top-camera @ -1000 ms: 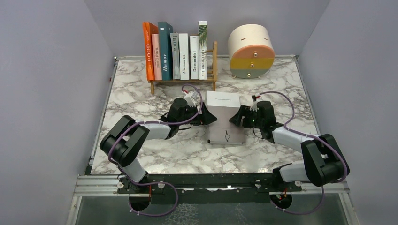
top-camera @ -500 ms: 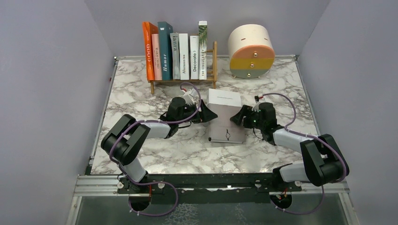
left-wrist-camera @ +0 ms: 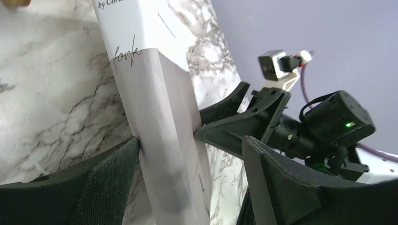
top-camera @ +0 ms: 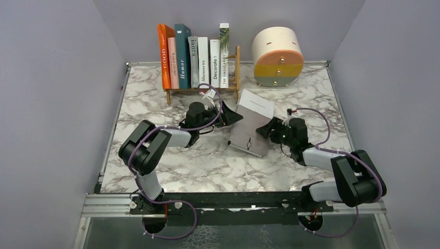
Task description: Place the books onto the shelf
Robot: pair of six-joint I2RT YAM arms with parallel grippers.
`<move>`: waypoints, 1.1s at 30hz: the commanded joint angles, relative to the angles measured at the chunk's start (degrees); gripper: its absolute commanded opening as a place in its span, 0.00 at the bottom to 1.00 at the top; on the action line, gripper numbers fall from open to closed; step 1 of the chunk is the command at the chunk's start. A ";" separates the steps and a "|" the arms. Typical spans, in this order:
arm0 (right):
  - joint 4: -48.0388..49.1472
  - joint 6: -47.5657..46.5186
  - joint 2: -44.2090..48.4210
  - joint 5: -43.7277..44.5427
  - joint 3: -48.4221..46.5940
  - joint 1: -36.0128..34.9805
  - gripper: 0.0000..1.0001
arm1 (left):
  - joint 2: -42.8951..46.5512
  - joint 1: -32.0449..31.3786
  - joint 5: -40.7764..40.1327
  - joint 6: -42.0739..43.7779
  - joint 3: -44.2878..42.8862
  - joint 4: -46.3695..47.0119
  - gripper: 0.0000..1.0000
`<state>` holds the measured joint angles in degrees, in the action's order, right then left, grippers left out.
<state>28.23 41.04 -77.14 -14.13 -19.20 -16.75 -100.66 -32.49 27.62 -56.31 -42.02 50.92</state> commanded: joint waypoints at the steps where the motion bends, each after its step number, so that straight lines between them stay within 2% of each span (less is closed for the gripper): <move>1: 12.61 3.19 -0.40 -12.29 0.04 -3.09 0.65 | -0.69 -4.34 12.70 -5.76 -3.88 10.69 0.71; 13: 20.73 4.60 -1.91 -12.18 1.42 -3.10 0.66 | -4.97 -4.43 13.88 -7.66 -4.48 13.21 0.71; 26: 18.49 3.97 -0.65 -8.49 0.97 -3.06 0.66 | -8.96 -5.57 16.10 -9.08 -7.11 13.64 0.72; 33: 10.85 1.00 4.38 -5.80 -0.19 -3.11 0.66 | -8.32 -5.30 14.82 -5.93 -6.75 8.38 0.73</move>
<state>38.44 44.23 -76.27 -22.15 -16.43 -19.53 -108.95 -36.51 37.91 -63.46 -49.78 64.47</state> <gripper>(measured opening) 0.656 0.728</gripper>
